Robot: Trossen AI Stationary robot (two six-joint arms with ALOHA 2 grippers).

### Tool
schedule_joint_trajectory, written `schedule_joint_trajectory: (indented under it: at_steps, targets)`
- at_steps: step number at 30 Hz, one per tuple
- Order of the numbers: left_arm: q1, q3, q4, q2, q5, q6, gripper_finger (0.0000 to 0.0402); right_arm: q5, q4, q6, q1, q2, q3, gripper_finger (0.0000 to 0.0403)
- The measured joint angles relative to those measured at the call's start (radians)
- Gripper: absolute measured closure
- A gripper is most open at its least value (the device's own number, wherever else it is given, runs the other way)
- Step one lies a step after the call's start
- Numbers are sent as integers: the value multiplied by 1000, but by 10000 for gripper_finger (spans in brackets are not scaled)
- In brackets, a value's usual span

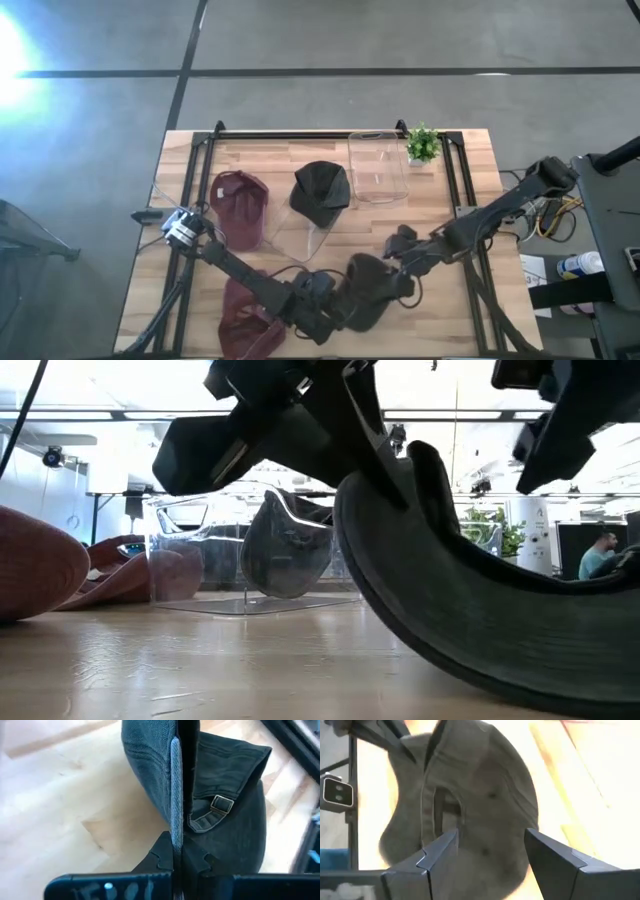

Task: Pick & Place hat
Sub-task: Put the black cap into the left transparent bin

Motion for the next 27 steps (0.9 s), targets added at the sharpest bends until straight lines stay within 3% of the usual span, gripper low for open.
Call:
schedule_joint_trajectory:
  at_steps: [10,15,22,27]
  targets:
    - [-1,132,-173,-29,-47,128,397,-1,-127,50,26,-79,-1,179]
    - [1,134,-307,-65,-104,57,397,-3,-213,86,28,-92,-2,179]
    - [-2,71,-361,-197,-203,30,397,4,-264,216,60,-195,-2,179]
    - [8,-34,-351,-318,-268,39,397,48,-168,346,103,-232,-2,179]
